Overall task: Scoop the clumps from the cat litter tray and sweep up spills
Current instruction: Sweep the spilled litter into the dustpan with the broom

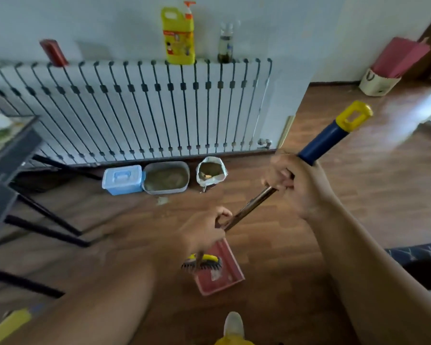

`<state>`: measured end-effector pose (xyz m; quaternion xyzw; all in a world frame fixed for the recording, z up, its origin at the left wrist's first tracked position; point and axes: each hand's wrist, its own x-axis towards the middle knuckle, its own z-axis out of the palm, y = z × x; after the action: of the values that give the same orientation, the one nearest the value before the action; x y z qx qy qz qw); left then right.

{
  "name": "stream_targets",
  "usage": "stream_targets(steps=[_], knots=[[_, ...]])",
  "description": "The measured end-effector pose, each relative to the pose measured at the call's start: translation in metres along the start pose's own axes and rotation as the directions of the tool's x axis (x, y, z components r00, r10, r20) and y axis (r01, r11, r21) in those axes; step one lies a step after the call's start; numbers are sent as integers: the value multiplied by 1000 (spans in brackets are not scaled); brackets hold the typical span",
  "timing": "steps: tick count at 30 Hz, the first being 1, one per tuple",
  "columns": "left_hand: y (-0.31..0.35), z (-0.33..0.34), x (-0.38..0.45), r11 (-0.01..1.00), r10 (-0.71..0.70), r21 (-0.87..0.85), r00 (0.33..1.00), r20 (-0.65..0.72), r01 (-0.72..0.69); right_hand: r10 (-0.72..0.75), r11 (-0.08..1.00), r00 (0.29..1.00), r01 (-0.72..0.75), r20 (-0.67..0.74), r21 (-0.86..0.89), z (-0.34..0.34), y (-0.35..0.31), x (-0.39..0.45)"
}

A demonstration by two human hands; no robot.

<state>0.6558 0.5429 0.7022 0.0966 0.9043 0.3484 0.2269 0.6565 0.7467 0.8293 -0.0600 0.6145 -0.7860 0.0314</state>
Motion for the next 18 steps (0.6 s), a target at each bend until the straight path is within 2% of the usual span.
stream_targets(steps=[5, 9, 12, 14, 16, 17, 18], knots=[[-24, -3, 6, 984, -176, -40, 977, -123, 173, -13, 991, 998, 22, 69, -131, -19, 16, 40], [-35, -1, 6, 958, -288, -69, 937, -199, 279, -62, 977, 998, 57, -19, -207, -16, 27, 58], [-43, -5, 3, 940, -341, -107, 904, -257, 324, -116, 907, 988, 63, -103, -417, -11, 44, 71], [-48, -8, 4, 933, -359, -130, 891, -278, 336, -66, 764, 986, -47, -151, -643, -11, 59, 78], [-52, -12, 8, 931, -363, -137, 888, -283, 337, -11, 482, 982, -161, -190, -861, -9, 66, 80], [-54, -15, 10, 932, -361, -135, 890, -280, 336, 27, 395, 981, -188, -193, -899, -7, 69, 81], [-55, -17, 13, 934, -357, -131, 893, -273, 333, 74, 355, 977, -214, -201, -910, -5, 72, 81]])
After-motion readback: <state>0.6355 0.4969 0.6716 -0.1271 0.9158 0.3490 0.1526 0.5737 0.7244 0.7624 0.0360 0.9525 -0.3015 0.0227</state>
